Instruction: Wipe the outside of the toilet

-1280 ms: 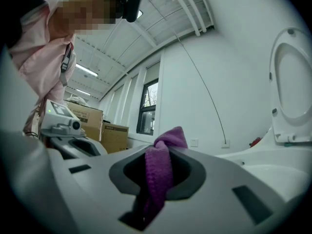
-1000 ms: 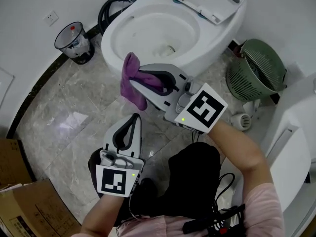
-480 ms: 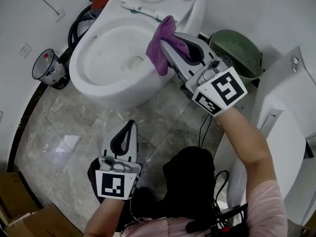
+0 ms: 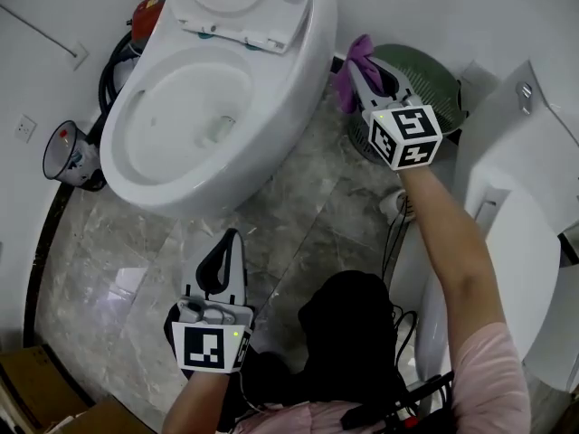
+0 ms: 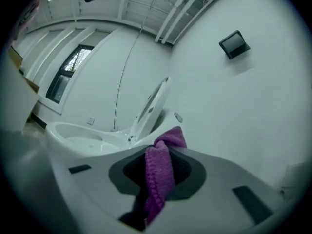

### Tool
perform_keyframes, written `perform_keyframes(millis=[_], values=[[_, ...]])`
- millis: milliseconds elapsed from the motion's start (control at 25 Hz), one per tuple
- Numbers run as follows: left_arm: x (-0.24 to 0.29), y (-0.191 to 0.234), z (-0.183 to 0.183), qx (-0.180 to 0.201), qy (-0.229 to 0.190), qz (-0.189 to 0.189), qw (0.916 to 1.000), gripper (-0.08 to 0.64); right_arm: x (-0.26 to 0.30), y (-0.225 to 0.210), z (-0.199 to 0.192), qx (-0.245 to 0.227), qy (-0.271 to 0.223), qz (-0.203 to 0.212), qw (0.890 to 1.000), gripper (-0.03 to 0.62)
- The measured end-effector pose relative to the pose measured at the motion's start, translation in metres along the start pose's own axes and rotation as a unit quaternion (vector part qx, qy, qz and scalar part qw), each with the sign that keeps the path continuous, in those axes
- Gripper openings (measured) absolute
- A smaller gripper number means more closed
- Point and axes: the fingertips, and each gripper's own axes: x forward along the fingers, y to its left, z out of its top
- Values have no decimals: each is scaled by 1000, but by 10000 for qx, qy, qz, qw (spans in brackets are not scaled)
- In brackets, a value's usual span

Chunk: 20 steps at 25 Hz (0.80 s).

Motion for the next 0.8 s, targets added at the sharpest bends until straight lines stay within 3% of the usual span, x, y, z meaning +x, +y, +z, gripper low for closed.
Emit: perform_keyframes(millis=[400, 800], values=[[13, 4, -18, 101, 328, 167, 9993, 9, 32, 14, -117, 213, 874, -51, 9959, 63], [84, -18, -17, 235, 171, -217, 9993, 8, 57, -6, -174, 734, 1097, -516, 9899, 63]])
